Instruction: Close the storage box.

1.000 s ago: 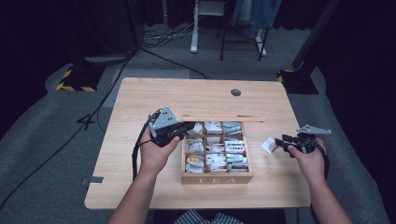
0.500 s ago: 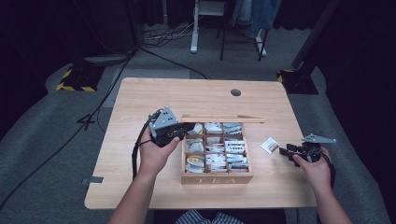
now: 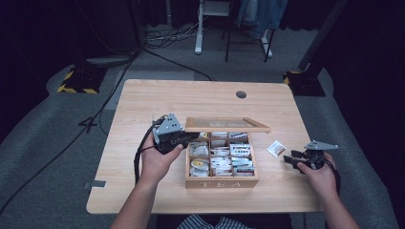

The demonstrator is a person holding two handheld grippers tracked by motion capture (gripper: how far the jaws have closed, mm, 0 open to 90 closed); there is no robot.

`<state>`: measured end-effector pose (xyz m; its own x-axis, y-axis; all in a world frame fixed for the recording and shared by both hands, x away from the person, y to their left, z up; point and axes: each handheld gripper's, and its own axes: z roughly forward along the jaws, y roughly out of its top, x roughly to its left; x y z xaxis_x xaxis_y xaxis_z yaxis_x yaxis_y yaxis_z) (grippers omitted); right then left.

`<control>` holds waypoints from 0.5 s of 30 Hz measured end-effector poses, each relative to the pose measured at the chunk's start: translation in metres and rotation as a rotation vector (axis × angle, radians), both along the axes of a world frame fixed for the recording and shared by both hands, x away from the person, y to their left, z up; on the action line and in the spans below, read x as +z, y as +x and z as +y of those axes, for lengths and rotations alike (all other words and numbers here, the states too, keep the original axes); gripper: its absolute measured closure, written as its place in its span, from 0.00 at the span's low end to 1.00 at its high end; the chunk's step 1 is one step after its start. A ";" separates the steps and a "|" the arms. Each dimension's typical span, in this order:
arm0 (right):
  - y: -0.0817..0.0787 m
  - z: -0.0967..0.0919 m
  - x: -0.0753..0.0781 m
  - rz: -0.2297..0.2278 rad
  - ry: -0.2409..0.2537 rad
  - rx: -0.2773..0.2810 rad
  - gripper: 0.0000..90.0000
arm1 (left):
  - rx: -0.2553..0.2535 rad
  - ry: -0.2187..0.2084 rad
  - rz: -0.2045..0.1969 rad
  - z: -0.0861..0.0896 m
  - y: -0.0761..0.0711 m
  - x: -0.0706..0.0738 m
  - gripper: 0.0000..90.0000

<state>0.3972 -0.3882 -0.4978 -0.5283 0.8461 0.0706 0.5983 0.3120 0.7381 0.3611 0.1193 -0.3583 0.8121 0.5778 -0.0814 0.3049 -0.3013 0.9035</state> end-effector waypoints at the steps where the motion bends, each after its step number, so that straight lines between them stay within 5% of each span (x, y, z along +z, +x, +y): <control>1: 0.000 -0.001 -0.001 -0.011 -0.012 0.011 0.55 | -0.004 0.002 0.003 0.000 -0.001 0.000 1.00; 3: 0.000 -0.002 -0.002 -0.044 -0.050 0.036 0.54 | -0.006 0.005 0.012 0.000 -0.004 0.000 1.00; 5: 0.000 -0.002 -0.005 -0.060 -0.037 0.043 0.52 | -0.009 0.004 0.018 0.001 -0.007 0.000 1.00; 15: 0.000 -0.003 -0.005 -0.064 -0.039 0.059 0.52 | -0.015 0.019 0.062 0.008 -0.021 -0.001 1.00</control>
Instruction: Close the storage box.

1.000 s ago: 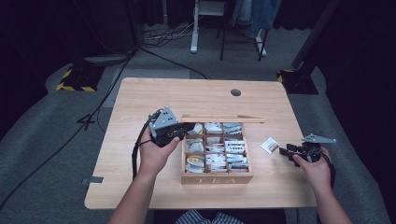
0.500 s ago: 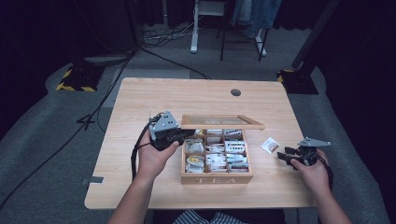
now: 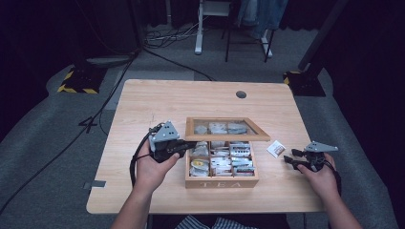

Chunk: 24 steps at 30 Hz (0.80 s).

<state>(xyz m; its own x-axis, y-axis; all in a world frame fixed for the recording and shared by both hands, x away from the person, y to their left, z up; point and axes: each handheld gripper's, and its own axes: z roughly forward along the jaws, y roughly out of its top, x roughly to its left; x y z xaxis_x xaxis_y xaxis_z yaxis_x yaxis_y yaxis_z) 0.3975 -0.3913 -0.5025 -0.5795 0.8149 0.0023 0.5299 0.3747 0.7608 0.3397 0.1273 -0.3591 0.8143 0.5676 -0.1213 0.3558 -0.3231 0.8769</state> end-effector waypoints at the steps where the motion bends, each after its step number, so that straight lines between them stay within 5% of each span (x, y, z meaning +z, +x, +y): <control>1: 0.000 0.000 0.000 -0.001 0.000 0.001 0.52 | -0.003 -0.005 0.012 0.001 -0.001 -0.001 1.00; 24: -0.006 0.004 0.000 -0.001 0.001 -0.015 0.52 | -0.022 0.129 0.114 0.008 -0.021 -0.015 0.99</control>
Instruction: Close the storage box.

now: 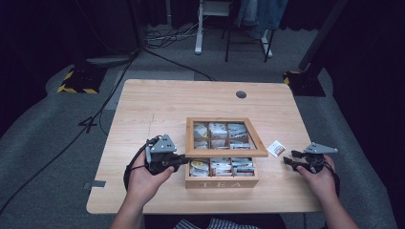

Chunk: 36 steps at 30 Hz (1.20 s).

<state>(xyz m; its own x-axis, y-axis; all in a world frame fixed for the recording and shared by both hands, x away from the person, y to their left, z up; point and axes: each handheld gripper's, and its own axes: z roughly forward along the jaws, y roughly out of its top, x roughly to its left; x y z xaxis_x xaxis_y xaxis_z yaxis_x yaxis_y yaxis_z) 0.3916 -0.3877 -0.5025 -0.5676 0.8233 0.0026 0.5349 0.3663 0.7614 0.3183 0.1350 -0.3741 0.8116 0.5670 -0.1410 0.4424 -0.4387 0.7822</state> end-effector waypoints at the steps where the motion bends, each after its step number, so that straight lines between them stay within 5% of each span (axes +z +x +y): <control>1: 0.000 0.000 0.000 0.000 0.001 0.002 0.52 | -0.001 0.004 0.002 0.000 0.000 -0.001 0.99; 36: -0.001 0.000 0.000 0.000 0.000 0.006 0.52 | -0.082 0.193 0.115 -0.012 -0.004 -0.018 0.98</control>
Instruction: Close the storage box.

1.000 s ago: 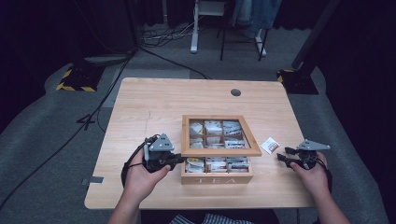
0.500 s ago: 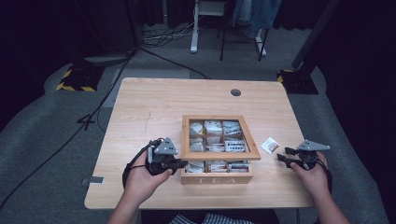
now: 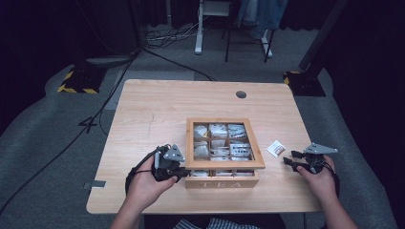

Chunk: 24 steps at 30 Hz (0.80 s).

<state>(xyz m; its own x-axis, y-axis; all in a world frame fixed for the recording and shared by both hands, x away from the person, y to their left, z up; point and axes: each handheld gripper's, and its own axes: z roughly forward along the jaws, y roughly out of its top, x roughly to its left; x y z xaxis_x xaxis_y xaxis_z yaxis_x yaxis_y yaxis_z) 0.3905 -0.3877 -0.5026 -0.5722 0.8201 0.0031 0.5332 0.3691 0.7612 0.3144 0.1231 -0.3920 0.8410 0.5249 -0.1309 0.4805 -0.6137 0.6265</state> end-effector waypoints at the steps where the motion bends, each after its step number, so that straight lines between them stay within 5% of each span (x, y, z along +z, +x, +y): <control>1: 0.000 0.000 0.000 0.000 0.000 0.000 0.52 | 0.000 0.004 0.004 0.000 0.000 -0.001 0.98; 24: 0.000 0.000 0.000 0.000 0.001 -0.002 0.52 | -0.033 0.080 0.047 -0.006 0.002 -0.010 0.97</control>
<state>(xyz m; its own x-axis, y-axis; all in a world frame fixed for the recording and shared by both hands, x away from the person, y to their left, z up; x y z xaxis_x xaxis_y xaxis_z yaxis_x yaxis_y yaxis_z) 0.3905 -0.3875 -0.5026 -0.5704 0.8213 0.0041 0.5340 0.3670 0.7617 0.3162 0.1174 -0.4017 0.8520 0.5073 -0.1293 0.4869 -0.6772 0.5517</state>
